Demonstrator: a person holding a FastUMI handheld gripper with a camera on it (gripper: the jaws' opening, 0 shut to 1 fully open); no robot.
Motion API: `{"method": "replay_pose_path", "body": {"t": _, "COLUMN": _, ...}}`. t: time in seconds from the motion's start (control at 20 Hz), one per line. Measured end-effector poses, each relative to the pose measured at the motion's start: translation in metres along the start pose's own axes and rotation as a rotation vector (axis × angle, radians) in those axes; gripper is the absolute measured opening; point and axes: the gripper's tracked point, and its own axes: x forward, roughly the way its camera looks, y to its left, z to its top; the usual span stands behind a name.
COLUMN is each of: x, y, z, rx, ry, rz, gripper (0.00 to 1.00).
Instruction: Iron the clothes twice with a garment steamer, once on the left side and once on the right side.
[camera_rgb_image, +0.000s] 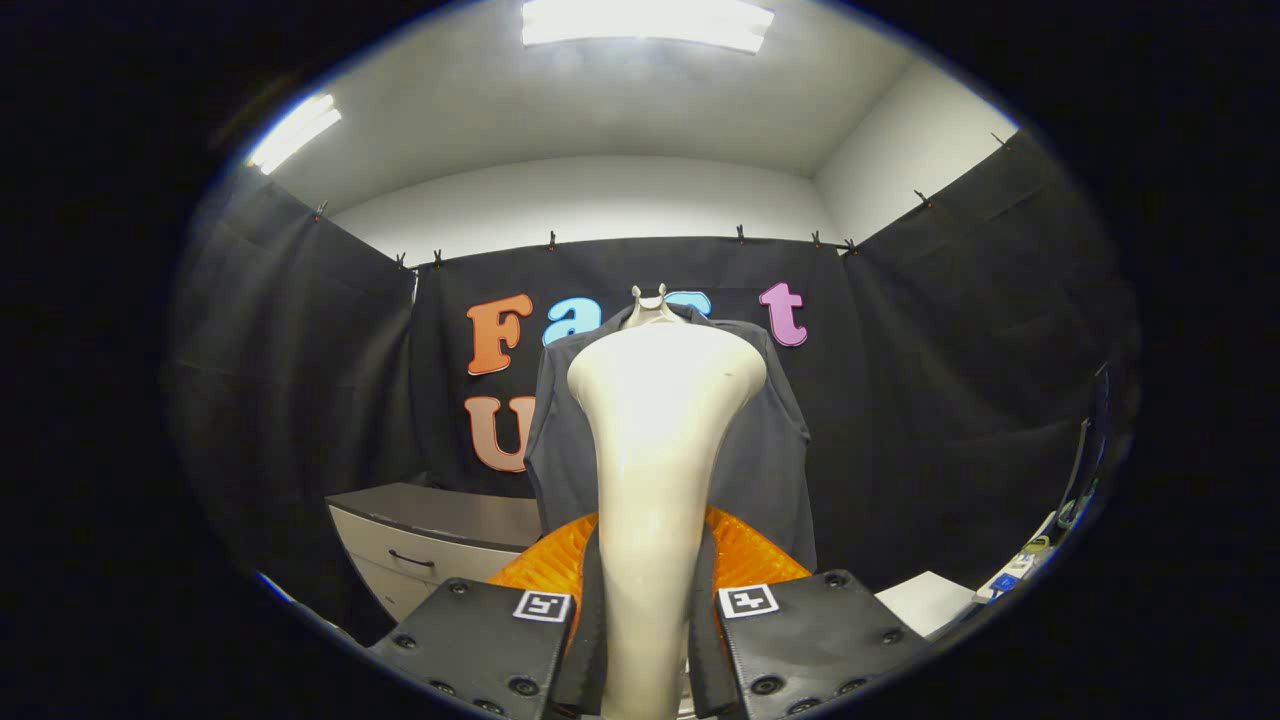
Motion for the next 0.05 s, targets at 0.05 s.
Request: {"method": "replay_pose_path", "body": {"t": 0.05, "x": 0.0006, "y": -0.0003, "z": -0.0004, "rx": 0.004, "ry": 0.001, "rz": -0.001, "gripper": 0.40}}
